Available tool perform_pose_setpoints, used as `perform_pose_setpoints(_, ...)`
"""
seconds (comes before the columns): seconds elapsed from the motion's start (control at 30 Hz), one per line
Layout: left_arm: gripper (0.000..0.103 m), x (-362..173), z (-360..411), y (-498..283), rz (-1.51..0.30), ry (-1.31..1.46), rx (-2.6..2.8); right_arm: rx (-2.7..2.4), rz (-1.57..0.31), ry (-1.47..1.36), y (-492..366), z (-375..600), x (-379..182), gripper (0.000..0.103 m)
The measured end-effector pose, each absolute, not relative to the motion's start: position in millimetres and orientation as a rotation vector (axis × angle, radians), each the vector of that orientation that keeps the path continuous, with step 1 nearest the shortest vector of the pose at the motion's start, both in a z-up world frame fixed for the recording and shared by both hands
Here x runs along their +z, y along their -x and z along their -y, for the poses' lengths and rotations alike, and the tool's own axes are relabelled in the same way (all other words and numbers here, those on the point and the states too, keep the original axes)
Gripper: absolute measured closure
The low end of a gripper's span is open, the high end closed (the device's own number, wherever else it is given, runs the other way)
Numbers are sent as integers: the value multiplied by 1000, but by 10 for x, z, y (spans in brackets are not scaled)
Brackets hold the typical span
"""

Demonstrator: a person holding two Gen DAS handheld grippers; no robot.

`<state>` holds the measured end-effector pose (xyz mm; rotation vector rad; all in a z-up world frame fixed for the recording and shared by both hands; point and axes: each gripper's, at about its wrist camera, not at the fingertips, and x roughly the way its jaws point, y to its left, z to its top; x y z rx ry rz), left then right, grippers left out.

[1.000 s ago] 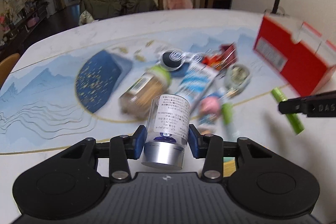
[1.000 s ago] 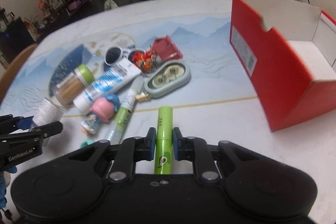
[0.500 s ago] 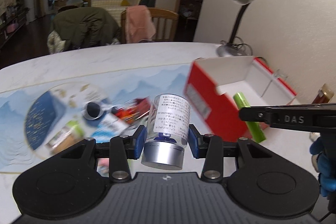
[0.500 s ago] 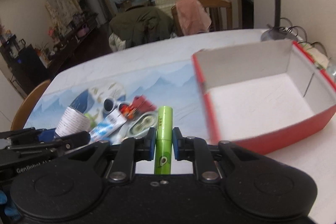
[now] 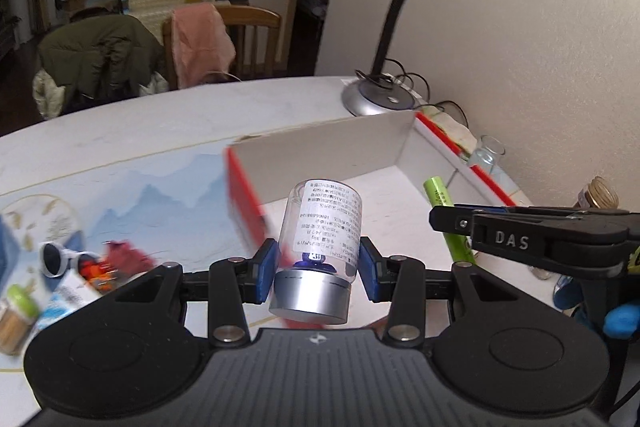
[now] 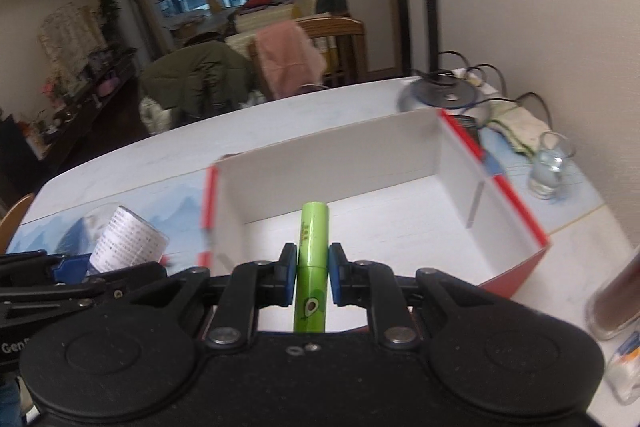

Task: Organize rigid objects
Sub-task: 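Carry bottle and lighter into the red box and open both tools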

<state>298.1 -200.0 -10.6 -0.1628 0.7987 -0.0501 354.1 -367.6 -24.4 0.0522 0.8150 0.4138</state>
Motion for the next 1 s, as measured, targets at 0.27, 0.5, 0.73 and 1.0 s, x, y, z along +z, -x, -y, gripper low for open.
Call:
perform_pose_setpoints(0.27,61,-318,2366,-3599,-882,161,-65,396,-859,-28,-3927,3952,-463,88)
perform_pose_setpoints(0.5,61,-640,2440,-4040,-1001,202,-53,396,-920,52,-4204,3964,-775,88)
perform_pose_setpoints(0.73,61,-991,2489,-4343,-1121,172,-52,435,-1017,100,-4368,3932,-1055,88)
perform_pose_setpoints(1.0,62,-1271,2454,-4524,-1247,185,-60,482,-1102,168,-4412,3845,-1177,88)
